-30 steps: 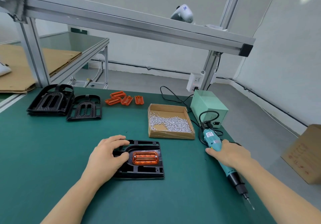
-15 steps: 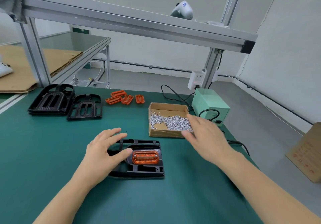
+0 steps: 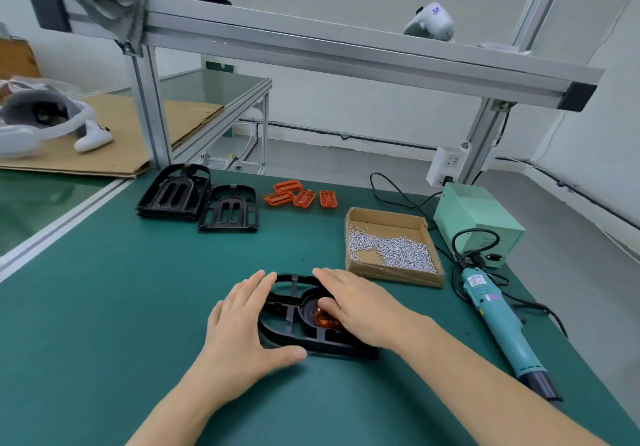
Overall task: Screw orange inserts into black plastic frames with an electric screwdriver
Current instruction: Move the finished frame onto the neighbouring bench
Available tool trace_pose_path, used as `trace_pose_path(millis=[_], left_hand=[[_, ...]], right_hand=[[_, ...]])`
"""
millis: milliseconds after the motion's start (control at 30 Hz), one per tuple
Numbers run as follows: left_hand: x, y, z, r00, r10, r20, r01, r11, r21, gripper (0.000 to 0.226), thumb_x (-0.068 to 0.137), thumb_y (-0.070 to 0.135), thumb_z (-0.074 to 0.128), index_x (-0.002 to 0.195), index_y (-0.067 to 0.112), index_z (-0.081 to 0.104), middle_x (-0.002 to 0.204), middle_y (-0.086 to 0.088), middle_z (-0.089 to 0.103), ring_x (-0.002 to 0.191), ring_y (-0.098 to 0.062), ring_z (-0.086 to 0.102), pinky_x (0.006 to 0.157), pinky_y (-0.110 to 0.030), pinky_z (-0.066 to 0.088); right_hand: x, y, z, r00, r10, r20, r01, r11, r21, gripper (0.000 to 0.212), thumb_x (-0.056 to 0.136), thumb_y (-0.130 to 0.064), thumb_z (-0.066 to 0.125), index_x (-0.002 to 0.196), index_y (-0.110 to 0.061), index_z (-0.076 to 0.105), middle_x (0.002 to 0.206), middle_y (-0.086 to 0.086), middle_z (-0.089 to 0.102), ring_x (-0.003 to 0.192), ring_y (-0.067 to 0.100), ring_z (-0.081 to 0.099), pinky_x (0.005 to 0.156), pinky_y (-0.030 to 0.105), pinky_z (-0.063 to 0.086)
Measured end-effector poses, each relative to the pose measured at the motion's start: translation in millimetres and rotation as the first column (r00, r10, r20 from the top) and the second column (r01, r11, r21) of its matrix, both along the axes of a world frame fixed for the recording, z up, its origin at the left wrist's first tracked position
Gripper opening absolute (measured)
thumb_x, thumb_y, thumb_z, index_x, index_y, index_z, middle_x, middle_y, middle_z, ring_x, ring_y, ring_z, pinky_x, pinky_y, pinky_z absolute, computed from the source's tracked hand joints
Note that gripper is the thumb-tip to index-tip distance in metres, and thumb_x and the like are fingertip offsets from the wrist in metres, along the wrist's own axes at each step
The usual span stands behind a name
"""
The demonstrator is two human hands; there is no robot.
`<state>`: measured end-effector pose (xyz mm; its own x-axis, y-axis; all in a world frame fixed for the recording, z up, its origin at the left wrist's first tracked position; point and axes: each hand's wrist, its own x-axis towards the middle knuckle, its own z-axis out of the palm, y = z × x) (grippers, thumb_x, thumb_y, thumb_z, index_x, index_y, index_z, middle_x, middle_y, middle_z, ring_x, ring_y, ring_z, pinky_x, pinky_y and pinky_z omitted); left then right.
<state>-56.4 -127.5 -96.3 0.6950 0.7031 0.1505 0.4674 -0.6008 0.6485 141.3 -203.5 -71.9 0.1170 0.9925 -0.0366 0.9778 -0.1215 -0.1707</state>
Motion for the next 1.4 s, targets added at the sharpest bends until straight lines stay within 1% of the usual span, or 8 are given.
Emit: trace_pose_path(millis=[233,600,833,933,1100,1200,1267,1400], left_hand=[[0,4,-6,0.998,0.046,-0.033,-0.046,0.999,0.017,0.094,0.077,0.062,0.062,0.15,0.035,0.008,0.156,0.018,0.006,0.144,-0.004,0.002,0.118,-0.03,0.0],[3,6,-2,0.973,0.202,-0.114,-0.2,0.979,0.024,0.076,0.094,0.052,0.045,0.151,0.019,0.006,0.153,0.006,0.024,0.143,-0.012,0.013,0.117,-0.03,0.008],[11,0,6,0.928,0.257,0.272,-0.135,0.908,-0.398,0.059,0.097,0.039,0.045,0.149,0.029,0.019,0.147,0.02,0.028,0.129,0.006,0.027,0.103,-0.015,0.021],[16,4,12,0.858,0.348,0.376,-0.1,0.834,-0.543,0.075,0.091,0.043,0.056,0.151,0.031,0.012,0.151,0.017,0.026,0.136,-0.001,0.029,0.113,-0.031,0.027],[7,22,23,0.791,0.445,0.419,-0.175,0.822,-0.542,0.087,0.086,0.01,0.065,0.15,0.034,0.012,0.149,0.01,0.032,0.131,-0.008,0.038,0.109,-0.039,0.037],[-7,36,29,0.754,0.494,0.432,-0.203,0.802,-0.562,0.084,0.086,-0.001,0.059,0.148,0.037,0.018,0.146,0.003,0.039,0.13,-0.014,0.042,0.107,-0.041,0.039],[-19,45,32,0.706,0.539,0.459,-0.202,0.775,-0.599,0.081,0.087,-0.005,0.056,0.147,0.039,0.022,0.146,0.003,0.039,0.132,-0.013,0.04,0.106,-0.042,0.041],[-46,60,36,0.62,0.61,0.494,-0.241,0.747,-0.619,0.08,0.088,-0.005,0.054,0.147,0.039,0.023,0.148,0.003,0.037,0.134,-0.01,0.036,0.107,-0.042,0.04]], right_hand=[[0,7,-1,0.993,-0.103,-0.052,0.103,0.995,-0.006,0.05,0.103,-0.033,0.042,0.149,-0.019,0.032,0.142,0.001,0.046,0.13,0.019,0.039,0.106,0.034,0.033],[-4,3,4,0.871,-0.287,-0.399,0.309,0.951,-0.01,0.048,0.099,-0.035,0.049,0.146,-0.023,0.04,0.129,0.0,0.051,0.119,0.013,0.049,0.1,0.026,0.036],[-26,20,5,0.747,-0.29,-0.598,0.415,0.907,0.078,0.054,0.099,-0.026,0.053,0.149,-0.016,0.035,0.147,-0.001,0.044,0.132,0.011,0.041,0.11,0.026,0.031],[-42,34,10,0.7,-0.261,-0.665,0.428,0.899,0.097,0.054,0.099,-0.022,0.052,0.149,-0.015,0.033,0.146,-0.003,0.044,0.124,0.005,0.042,0.097,0.014,0.031],[-65,60,17,0.649,-0.2,-0.734,0.412,0.903,0.118,0.056,0.101,-0.023,0.049,0.152,-0.019,0.027,0.148,-0.006,0.042,0.109,-0.006,0.038,0.079,-0.001,0.028],[-78,74,21,0.613,-0.157,-0.774,0.377,0.919,0.112,0.06,0.1,-0.022,0.051,0.153,-0.019,0.022,0.119,-0.021,0.053,0.086,-0.024,0.052,0.063,-0.006,0.034],[-89,86,24,0.594,-0.137,-0.793,0.348,0.932,0.1,0.062,0.099,-0.02,0.052,0.153,-0.018,0.022,0.116,-0.024,0.05,0.082,-0.037,0.038,0.06,-0.006,0.034],[-116,110,31,0.613,-0.073,-0.787,0.25,0.962,0.105,0.064,0.099,-0.019,0.051,0.154,-0.024,0.018,0.139,-0.013,0.047,0.105,-0.011,0.049,0.075,-0.004,0.032]])
